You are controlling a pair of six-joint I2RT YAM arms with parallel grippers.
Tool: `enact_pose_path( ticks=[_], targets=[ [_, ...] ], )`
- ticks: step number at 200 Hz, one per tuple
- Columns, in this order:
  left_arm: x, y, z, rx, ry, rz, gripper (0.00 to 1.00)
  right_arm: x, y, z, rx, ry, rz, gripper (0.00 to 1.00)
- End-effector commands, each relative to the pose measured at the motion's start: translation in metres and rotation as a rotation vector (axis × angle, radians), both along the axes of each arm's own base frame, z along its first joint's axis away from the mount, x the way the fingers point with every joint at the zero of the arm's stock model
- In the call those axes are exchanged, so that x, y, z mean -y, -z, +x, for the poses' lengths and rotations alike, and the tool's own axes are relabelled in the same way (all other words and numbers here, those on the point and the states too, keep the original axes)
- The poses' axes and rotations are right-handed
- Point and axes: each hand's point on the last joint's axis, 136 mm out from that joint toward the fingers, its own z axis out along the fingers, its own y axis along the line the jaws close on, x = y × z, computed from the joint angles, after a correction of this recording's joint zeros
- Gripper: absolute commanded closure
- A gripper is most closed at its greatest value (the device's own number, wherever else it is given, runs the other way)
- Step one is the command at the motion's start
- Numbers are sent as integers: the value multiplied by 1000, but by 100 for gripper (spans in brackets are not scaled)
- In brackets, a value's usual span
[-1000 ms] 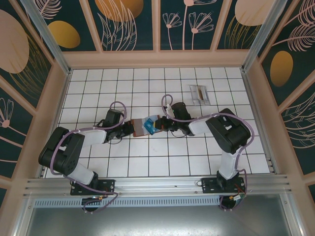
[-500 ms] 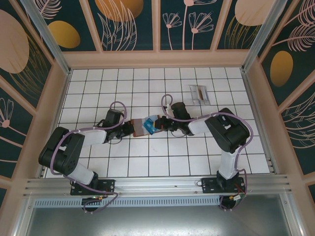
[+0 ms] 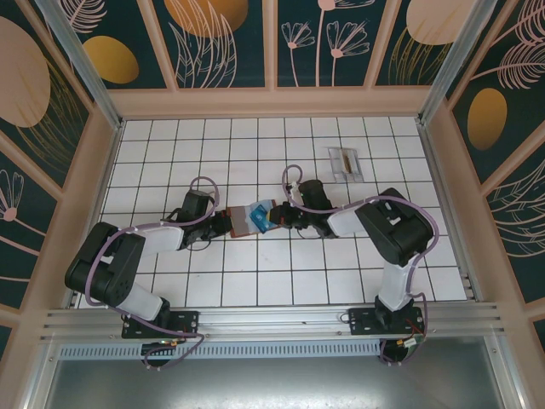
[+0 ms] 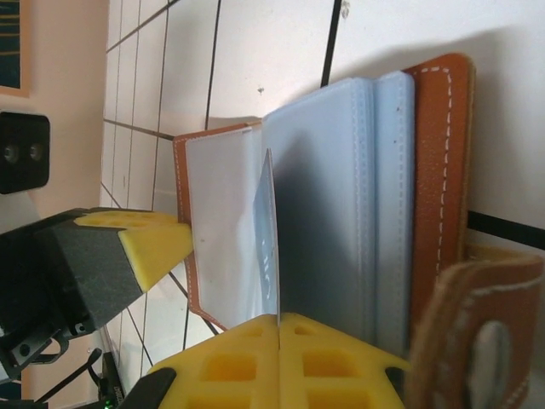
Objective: Put the credit cards into the card holder
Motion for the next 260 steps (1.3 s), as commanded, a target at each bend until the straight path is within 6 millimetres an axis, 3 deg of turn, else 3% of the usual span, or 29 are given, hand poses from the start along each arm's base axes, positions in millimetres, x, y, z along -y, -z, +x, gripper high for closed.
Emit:
enact_pose_path(
  ticks=[1, 49, 136, 203, 260],
  targets=[
    [-2, 4, -4, -6, -2, 11, 100, -11, 1, -3, -17, -37, 22, 100],
    [-1, 4, -2, -9, 3, 12, 100, -19, 6, 0, -25, -49, 18, 100],
    [-4, 3, -5, -9, 3, 25, 100, -14, 10, 21, -17, 126, 44, 100],
    [0, 8, -7, -25, 9, 3, 100, -23, 6, 11, -42, 214, 100, 100],
    [10, 2, 0, -14, 24, -46, 100, -49, 3, 5, 8, 174, 110, 100]
  ],
)
